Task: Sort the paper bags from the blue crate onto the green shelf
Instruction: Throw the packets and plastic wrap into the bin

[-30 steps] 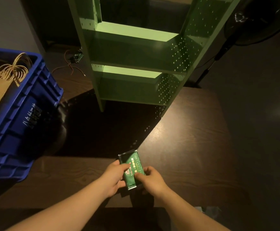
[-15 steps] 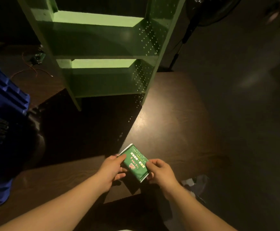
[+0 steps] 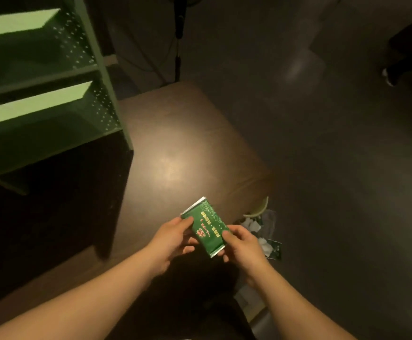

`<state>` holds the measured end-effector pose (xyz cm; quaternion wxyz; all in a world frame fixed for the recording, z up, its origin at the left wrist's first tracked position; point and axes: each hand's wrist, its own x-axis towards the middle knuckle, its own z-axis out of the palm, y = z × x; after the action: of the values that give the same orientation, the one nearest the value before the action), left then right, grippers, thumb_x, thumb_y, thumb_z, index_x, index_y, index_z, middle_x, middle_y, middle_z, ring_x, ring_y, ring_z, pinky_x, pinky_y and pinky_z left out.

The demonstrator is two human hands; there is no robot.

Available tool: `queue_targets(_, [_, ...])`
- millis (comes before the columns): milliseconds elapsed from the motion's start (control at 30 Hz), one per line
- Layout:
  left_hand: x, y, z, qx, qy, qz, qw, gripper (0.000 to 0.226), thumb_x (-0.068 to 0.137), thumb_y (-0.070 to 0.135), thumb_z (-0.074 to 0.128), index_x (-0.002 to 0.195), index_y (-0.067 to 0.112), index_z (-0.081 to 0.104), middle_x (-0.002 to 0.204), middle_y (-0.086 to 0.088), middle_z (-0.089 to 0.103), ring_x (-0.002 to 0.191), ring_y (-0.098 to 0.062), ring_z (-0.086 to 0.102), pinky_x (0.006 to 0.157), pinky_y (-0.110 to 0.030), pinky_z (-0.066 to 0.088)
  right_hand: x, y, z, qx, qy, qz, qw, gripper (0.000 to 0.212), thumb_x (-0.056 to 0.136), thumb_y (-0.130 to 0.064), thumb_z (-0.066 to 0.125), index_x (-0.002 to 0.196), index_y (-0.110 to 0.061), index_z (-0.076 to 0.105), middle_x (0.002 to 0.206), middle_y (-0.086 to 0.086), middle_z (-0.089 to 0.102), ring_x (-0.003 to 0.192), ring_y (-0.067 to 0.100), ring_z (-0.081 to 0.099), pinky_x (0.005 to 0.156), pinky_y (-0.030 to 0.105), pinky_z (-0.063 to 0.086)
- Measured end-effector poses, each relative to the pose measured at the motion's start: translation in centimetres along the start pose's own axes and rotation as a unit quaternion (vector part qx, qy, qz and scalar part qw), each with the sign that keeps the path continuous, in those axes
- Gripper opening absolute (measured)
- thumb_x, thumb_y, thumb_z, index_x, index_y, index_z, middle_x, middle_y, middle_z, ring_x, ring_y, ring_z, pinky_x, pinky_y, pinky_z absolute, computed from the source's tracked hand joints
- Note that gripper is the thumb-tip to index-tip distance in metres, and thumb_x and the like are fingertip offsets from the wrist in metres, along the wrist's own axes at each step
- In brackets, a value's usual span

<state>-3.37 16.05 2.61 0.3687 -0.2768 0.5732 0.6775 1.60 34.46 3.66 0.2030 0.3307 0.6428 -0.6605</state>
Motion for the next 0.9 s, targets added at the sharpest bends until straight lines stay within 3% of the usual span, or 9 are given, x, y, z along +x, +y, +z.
queue_targets(200, [2.4,0.9,10.1,0.091,-0.07,0.008,0.993,0.021,0.103,0.031,0.062,0.109,0.012,0.065,0.092,-0.004,0.077,0.079,-0.015,0.069,0.072,-0.031,0.055,2.3,-0.9,-8.8,0.131,0.022,-0.015,0.991,0.016,0.102,-0.014,0.058,0.116,-0.009,0.064,0.096,0.012,0.076,0.069,0.02,0.067,0.05,0.026,0.047])
queue_targets(333, [4.7,0.8,17.0,0.134,-0.095,-0.02,0.986,0.029,0.101,0.028,0.065,0.121,0.006,0.064,0.077,-0.001,0.075,0.082,-0.019,0.072,0.084,-0.039,0.059,3.9,-1.8,-15.3,0.167,0.017,-0.022,0.986,0.016,0.103,-0.012,0.056,0.116,-0.01,0.064,0.1,0.013,0.076,0.073,0.02,0.07,0.052,0.025,0.05])
queue_targets(433, [6.7,1.0,22.1,0.155,-0.09,-0.041,0.983,0.02,0.103,0.023,0.063,0.118,0.01,0.064,0.098,-0.01,0.079,0.084,-0.023,0.075,0.078,-0.04,0.061,5.9,-1.6,-20.3,0.185,0.019,-0.014,0.983,0.016,0.103,-0.012,0.056,0.117,-0.01,0.063,0.097,0.01,0.076,0.072,0.019,0.07,0.053,0.025,0.049])
queue_targets(567, [8.9,1.0,27.1,0.153,-0.075,-0.048,0.984,0.018,0.106,0.024,0.056,0.12,0.013,0.061,0.108,-0.01,0.077,0.084,-0.027,0.076,0.074,-0.041,0.062,8.5,-1.3,-24.7,0.182,0.022,-0.012,0.983,0.012,0.102,-0.01,0.056,0.11,-0.015,0.064,0.084,0.005,0.071,0.058,0.014,0.059,0.052,0.026,0.045])
queue_targets(700, [10.7,0.5,30.3,0.113,-0.047,-0.064,0.99,0.016,0.109,0.026,0.05,0.115,0.015,0.059,0.094,-0.004,0.079,0.078,-0.024,0.075,0.069,-0.035,0.06,10.7,0.2,-26.9,0.168,0.013,0.008,0.986,0.015,0.101,-0.005,0.055,0.111,-0.013,0.062,0.088,0.008,0.07,0.06,0.017,0.057,0.051,0.03,0.044])
queue_targets(800, [12.8,-0.4,31.5,0.086,-0.025,-0.077,0.993,0.022,0.106,0.029,0.055,0.117,0.01,0.061,0.099,-0.01,0.076,0.076,-0.02,0.07,0.069,-0.031,0.056,12.6,1.8,-27.6,0.172,0.015,0.023,0.985,0.017,0.101,-0.004,0.054,0.116,-0.012,0.06,0.086,0.014,0.066,0.059,0.017,0.058,0.049,0.027,0.046])
queue_targets(900, [15.3,-2.2,31.9,0.073,-0.033,-0.097,0.992,0.022,0.103,0.017,0.06,0.122,0.005,0.062,0.098,-0.011,0.076,0.069,-0.015,0.069,0.067,-0.028,0.053,14.8,4.2,-27.7,0.19,0.028,0.044,0.98,0.018,0.102,-0.005,0.052,0.12,-0.008,0.058,0.083,0.014,0.066,0.059,0.016,0.058,0.05,0.026,0.047])
